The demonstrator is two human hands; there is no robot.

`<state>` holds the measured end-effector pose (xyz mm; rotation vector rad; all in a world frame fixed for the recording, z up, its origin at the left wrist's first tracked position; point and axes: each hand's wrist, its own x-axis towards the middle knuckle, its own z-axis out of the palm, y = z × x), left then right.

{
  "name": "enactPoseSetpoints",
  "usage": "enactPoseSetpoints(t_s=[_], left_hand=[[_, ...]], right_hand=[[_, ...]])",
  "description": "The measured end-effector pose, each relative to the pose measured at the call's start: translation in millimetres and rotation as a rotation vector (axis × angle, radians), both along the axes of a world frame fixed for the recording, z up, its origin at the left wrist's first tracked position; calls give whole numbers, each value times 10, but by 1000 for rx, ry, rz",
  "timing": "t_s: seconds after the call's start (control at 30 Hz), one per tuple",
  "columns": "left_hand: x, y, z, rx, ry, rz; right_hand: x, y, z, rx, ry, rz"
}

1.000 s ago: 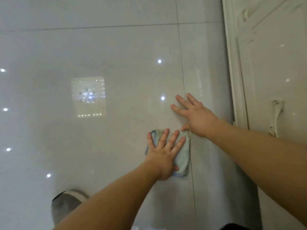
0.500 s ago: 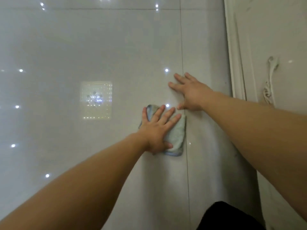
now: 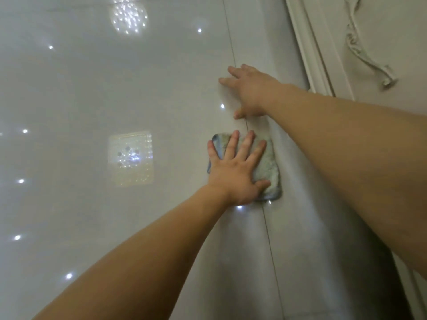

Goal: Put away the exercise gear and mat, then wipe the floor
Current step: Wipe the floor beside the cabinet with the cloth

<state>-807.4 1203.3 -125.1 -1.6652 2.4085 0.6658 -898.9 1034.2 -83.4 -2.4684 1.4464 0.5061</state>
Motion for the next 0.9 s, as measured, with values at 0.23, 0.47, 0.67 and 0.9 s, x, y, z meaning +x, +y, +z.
enactPoseSetpoints(t_s=[0.23, 0.47, 0.67, 0.9], left_hand=[[50, 693, -54, -86, 45, 25], [912, 1079, -61, -90, -3, -1], [2115, 1346, -1, -45, -72, 9], [3036, 1437, 10, -36, -112, 35]], right_hand=[[-10, 427, 5, 12, -181, -50], [326, 728, 101, 73, -228, 59], [701, 820, 111, 91, -241, 120], [1446, 941, 78, 116, -253, 225]])
